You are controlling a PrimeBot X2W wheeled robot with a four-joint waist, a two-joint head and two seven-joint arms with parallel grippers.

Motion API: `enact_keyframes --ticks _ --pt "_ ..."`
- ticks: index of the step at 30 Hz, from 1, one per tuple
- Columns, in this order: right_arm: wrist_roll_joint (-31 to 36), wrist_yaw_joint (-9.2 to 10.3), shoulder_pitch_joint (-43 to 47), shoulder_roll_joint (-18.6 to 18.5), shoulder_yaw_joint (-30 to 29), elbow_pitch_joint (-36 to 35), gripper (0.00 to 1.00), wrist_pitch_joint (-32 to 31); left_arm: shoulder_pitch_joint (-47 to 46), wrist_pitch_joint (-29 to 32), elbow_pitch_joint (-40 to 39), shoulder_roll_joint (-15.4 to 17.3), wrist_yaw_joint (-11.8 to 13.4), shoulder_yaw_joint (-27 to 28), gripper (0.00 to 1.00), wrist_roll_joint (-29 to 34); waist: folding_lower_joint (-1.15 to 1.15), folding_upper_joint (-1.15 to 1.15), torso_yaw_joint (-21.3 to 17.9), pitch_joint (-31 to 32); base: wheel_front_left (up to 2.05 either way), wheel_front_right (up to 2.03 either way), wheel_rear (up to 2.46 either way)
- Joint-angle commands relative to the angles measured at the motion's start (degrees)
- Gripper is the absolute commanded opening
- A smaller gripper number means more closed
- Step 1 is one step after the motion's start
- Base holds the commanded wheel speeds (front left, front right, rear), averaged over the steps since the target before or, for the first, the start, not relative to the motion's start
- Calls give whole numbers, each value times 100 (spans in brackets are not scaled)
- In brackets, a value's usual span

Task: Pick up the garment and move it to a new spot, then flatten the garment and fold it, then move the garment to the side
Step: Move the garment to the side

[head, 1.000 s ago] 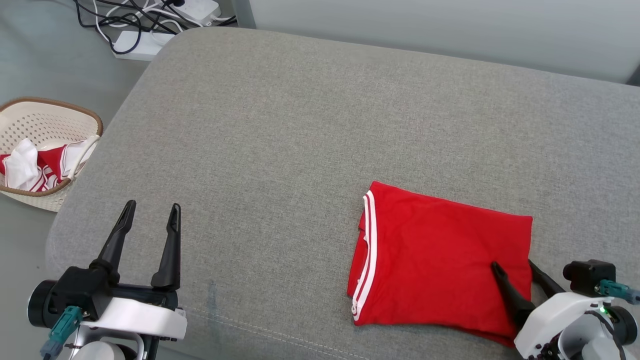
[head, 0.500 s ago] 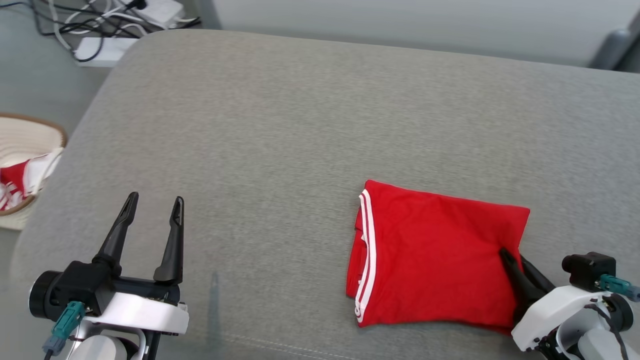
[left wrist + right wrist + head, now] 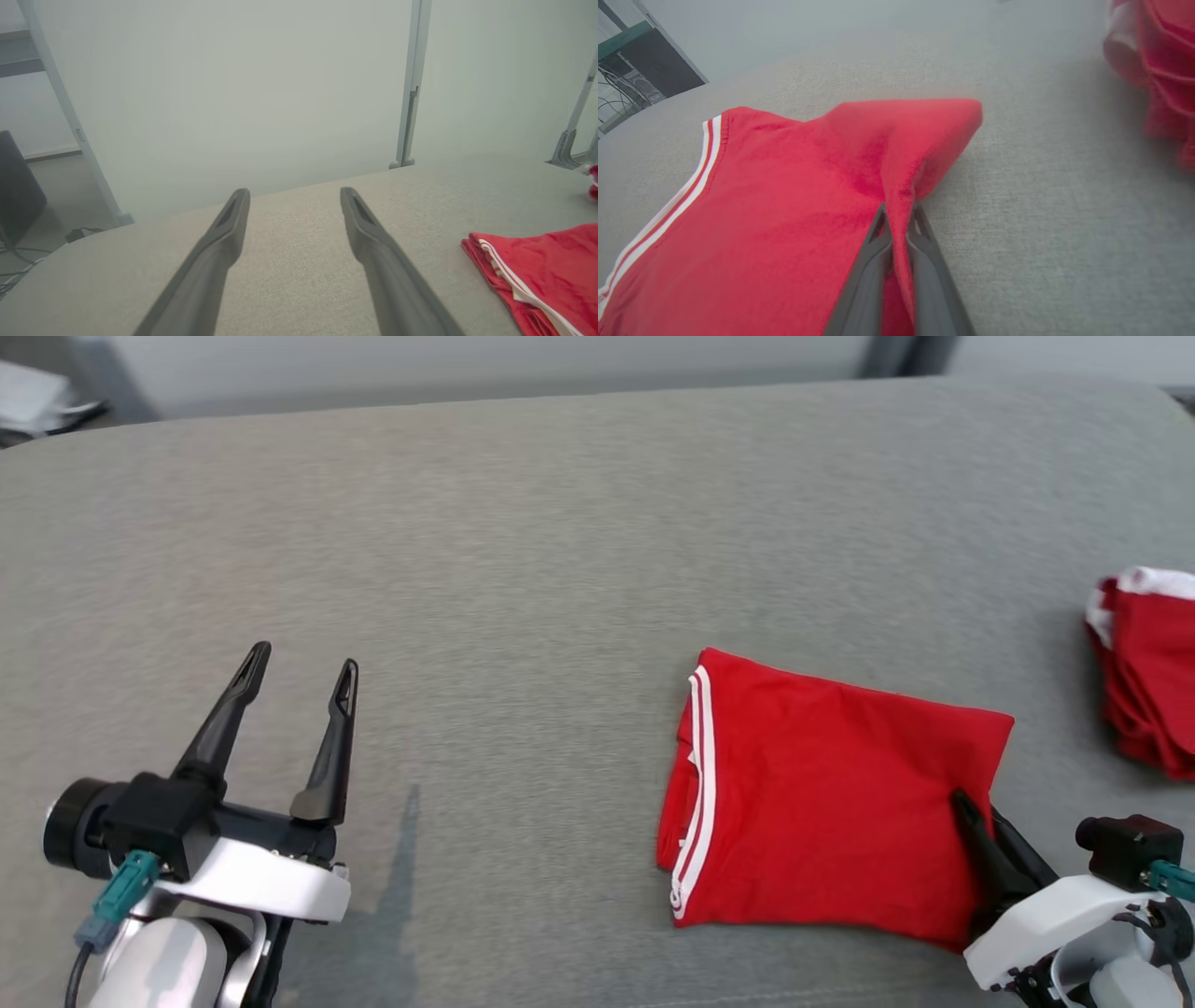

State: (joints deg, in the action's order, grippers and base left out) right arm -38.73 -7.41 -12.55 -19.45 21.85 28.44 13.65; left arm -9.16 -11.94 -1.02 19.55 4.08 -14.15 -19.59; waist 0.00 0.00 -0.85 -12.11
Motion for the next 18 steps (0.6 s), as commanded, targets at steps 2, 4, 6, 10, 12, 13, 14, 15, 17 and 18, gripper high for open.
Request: enact_keyframes --ticks 2,4,6,10,12,13,14,15,17,18 --pt "-9 -8 22 -43 36 -167 0 119 -316 53 -169 226 -27 199 100 65 0 0 -673 -189 0 0 0" --pt "-10 -8 -8 10 54 -197 0 125 -362 126 -190 286 -38 204 100 69 0 0 -924 -234 0 0 0" --pt "-30 -8 -46 62 85 -205 0 129 -397 181 -225 346 -41 211 100 86 0 0 -1146 -273 0 0 0" --pt "-134 -8 -168 169 131 -231 0 132 -451 297 -289 454 -40 241 100 88 0 0 -1518 -344 0 0 0" --pt "-144 -8 -262 175 165 -248 0 133 -467 352 -327 491 -37 236 100 95 0 0 -1665 -384 0 0 0" --pt "-177 -8 -309 181 191 -266 0 133 -484 382 -345 504 -36 229 100 100 0 0 -1719 -410 0 0 0" --pt "-198 -8 -368 177 205 -298 0 133 -508 406 -364 515 -36 222 100 105 0 0 -1763 -435 0 0 0" --pt "-202 -8 -433 161 235 -317 0 133 -532 430 -383 523 -33 212 100 114 0 0 -1799 -460 0 0 0" --pt "-224 -8 -620 110 296 -388 0 134 -591 471 -420 537 -24 200 100 128 0 0 -1845 -523 0 0 0" --pt "-196 -8 -741 60 356 -437 0 134 -623 488 -434 546 -25 196 100 133 0 0 -1860 -557 0 0 0"
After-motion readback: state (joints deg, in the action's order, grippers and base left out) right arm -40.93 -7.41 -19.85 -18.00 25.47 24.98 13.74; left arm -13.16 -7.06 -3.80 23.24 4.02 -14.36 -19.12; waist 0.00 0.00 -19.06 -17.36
